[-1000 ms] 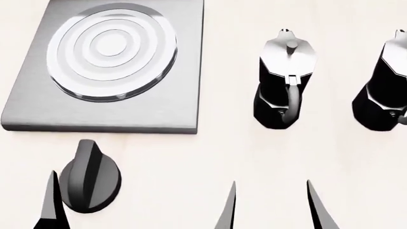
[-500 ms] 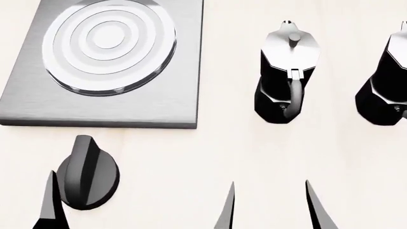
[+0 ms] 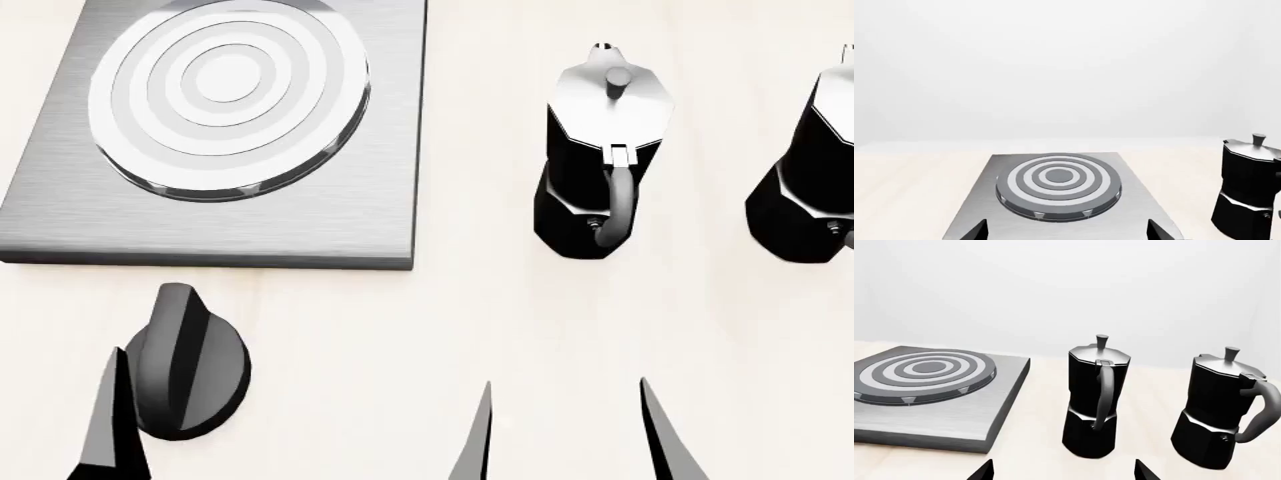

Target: Turn off the stove.

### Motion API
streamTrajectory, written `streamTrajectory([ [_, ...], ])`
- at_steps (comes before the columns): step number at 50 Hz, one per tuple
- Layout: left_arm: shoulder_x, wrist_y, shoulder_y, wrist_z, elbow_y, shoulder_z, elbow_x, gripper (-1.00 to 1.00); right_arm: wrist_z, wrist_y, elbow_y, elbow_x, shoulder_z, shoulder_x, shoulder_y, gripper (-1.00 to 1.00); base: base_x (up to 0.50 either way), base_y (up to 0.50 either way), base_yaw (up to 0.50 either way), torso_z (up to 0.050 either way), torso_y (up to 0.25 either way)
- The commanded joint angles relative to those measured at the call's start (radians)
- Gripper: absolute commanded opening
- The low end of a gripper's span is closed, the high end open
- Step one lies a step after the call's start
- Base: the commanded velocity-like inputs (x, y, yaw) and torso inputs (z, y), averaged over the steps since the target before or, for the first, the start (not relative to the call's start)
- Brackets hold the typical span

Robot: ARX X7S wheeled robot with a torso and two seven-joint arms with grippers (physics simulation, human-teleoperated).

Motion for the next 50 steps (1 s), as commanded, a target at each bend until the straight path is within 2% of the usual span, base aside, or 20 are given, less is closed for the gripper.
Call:
streamTrajectory([
  [1,-0.009,-0.034,-0.024,0.012,0.068,0.023,-0.029,1.0,0.001,-0.001,0.004,0.002,-0.003,0.003,0.003,1.0,0.0,0.0,0.0,0.0,0.0],
  [17,0.005,-0.045,-0.061,0.03,0.076,0.097,-0.011,1.0,0.004,-0.005,0.006,0.004,-0.006,0.008,0.003,1.0,0.0,0.0,0.0,0.0,0.0],
  [27,0.031,-0.035,-0.098,0.041,-0.015,0.141,0.021,1.0,0.006,-0.011,0.008,0.004,-0.009,0.011,0.0,1.0,0.0,0.0,0.0,0.0,0.0],
  [50,0.084,0.023,-0.16,-0.003,-0.229,0.139,0.081,1.0,0.009,-0.011,0.011,0.007,-0.016,0.015,0.003,1.0,0.0,0.0,0.0,0.0,0.0],
])
